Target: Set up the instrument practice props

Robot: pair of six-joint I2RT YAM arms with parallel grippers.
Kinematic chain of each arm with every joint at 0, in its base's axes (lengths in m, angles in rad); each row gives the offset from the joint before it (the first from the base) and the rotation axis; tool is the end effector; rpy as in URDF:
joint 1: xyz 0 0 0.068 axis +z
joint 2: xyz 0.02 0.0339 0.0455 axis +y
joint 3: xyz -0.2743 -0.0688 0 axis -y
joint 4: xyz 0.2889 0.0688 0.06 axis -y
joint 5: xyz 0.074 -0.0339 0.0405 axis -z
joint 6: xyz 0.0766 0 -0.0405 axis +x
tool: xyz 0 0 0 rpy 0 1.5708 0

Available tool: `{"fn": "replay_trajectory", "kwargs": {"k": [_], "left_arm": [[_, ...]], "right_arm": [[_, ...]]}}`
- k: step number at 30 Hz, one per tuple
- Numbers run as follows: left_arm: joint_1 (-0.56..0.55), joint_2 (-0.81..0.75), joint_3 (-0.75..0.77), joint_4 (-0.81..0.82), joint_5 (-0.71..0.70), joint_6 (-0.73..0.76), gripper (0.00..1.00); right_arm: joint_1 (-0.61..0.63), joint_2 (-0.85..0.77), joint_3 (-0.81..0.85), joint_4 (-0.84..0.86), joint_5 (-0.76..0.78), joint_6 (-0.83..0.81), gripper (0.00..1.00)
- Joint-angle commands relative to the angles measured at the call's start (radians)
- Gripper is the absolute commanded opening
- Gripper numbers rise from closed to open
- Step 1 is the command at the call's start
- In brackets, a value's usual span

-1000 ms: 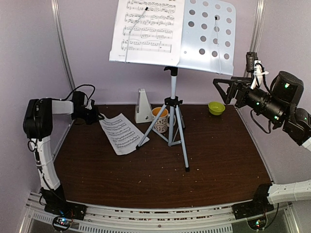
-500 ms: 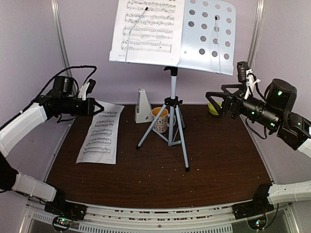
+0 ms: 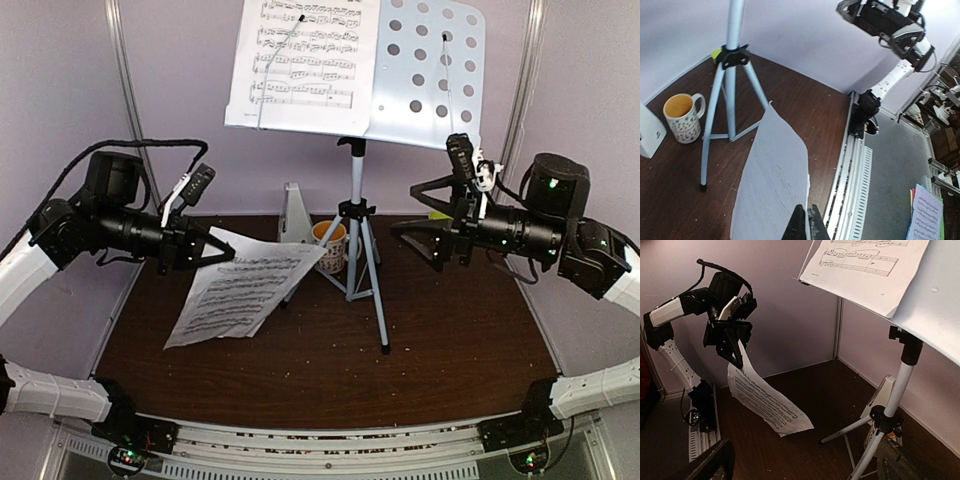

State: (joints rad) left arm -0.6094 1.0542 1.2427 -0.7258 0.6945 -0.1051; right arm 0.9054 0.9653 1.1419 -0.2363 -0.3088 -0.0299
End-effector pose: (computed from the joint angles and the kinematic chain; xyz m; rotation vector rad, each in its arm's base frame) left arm 0.1943 -0.1954 0.3971 0.9585 1.9593 -1.1489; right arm 0.1573 0.2381 0.4401 -0.9835 1.3976 0.9136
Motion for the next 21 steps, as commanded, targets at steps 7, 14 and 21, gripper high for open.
{"fn": "replay_trajectory", "kwargs": {"k": [7,14,21], "left_arm": [[-0.128,0.109,0.164,-0.032,0.143,0.111,0.0],[-0.192,0.185,0.247,-0.076,0.142,0.182,0.0],[-0.2,0.203,0.263,-0.078,0.176,0.213,0.0]], "right_arm": [[0.181,0.127,0.148,-0.121,0.011,-0.076,0.97],[0.25,0.235,0.252,-0.215,0.074,-0.115,0.92],[0.268,0.318,0.313,-0.242,0.096,-0.127,0.88]]}}
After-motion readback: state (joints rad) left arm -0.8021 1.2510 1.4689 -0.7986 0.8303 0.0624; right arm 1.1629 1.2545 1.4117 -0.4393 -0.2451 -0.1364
